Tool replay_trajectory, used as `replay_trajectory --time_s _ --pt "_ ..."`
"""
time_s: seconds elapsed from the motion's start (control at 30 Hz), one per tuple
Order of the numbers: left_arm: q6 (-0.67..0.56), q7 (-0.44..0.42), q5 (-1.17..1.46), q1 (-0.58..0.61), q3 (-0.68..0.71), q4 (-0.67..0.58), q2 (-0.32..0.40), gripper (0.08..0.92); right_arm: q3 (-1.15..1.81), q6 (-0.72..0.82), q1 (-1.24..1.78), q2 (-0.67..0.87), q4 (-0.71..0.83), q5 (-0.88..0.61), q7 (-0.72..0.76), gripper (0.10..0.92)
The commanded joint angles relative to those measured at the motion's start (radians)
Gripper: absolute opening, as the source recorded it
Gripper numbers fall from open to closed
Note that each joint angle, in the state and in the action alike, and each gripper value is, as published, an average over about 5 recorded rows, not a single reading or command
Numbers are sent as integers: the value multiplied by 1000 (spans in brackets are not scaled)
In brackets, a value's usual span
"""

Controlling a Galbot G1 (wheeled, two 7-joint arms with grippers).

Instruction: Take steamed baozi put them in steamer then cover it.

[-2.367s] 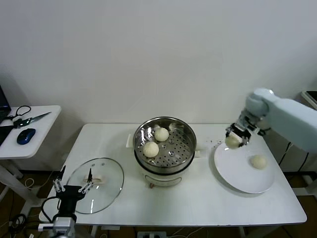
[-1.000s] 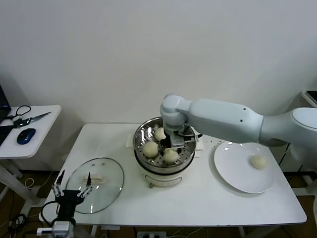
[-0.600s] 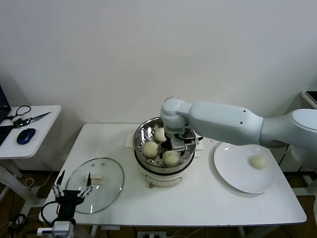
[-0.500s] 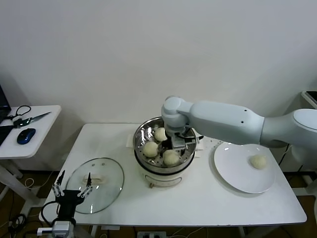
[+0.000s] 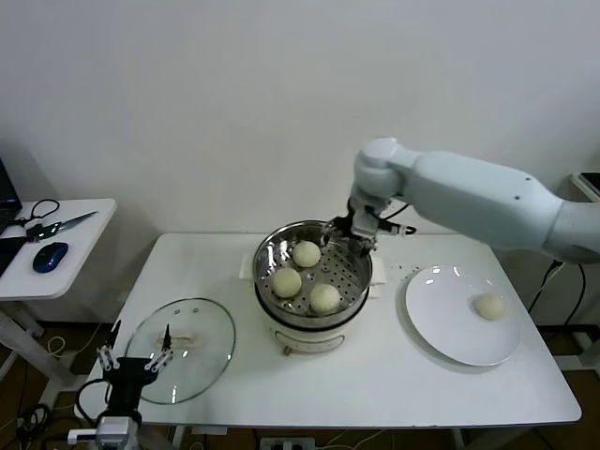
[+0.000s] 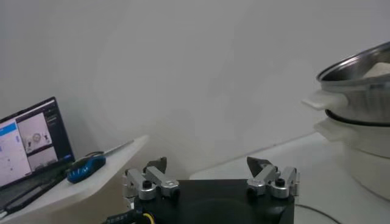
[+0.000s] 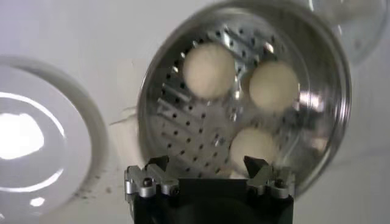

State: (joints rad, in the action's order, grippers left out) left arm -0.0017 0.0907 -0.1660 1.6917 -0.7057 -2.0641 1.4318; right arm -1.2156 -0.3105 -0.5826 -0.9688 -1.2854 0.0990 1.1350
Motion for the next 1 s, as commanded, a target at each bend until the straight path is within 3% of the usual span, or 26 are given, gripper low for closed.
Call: replay_trajectory --time_s 0.03,0.23,0.43,0.6,1.0 --pt "-1 -1 8 -7 -2 -3 -1 823 -45 414 -43 218 122 -298 -36 823" --pt "4 -2 12 -18 -5 -10 -3 823 -14 425 62 323 220 -255 5 823" --pt "5 -2 9 -19 -4 -6 4 823 207 348 266 357 353 -54 52 823" --pt "7 -2 6 -12 -7 -7 8 823 407 282 453 352 453 99 69 823" --pt "14 0 0 -17 -8 -4 8 823 648 219 629 261 633 247 53 823"
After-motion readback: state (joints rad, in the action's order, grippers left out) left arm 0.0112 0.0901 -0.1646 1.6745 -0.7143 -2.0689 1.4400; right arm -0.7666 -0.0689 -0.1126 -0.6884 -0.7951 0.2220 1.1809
